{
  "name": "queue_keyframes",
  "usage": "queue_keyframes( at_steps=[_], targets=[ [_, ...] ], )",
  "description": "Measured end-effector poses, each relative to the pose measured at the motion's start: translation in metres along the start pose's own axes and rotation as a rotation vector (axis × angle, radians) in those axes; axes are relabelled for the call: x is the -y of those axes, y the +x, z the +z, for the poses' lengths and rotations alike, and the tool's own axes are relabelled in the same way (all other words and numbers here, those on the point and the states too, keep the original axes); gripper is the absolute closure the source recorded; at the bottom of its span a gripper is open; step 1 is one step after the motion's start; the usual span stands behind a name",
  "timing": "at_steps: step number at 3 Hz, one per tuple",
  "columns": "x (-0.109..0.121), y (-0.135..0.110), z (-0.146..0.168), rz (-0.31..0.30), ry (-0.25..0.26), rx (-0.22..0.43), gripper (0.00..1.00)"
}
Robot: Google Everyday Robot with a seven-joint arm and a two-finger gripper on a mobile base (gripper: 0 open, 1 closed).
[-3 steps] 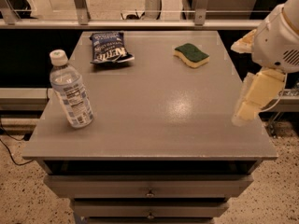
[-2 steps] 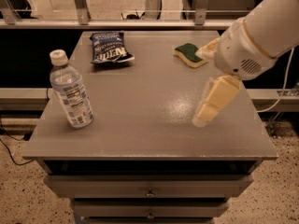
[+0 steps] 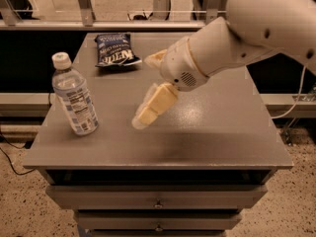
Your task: Move blue plastic bottle near sponge
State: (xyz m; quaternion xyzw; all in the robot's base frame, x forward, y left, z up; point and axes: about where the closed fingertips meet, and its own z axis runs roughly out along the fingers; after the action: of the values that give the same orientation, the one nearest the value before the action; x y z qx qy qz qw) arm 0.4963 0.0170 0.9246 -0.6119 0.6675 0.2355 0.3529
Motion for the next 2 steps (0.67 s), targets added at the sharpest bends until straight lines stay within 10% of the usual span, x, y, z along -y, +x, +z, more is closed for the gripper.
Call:
queue_keyframes(
  at_steps=[2],
  targets=[
    [-0.012, -0.045, 0.074, 0.061, -0.088, 0.248, 0.00]
  ],
)
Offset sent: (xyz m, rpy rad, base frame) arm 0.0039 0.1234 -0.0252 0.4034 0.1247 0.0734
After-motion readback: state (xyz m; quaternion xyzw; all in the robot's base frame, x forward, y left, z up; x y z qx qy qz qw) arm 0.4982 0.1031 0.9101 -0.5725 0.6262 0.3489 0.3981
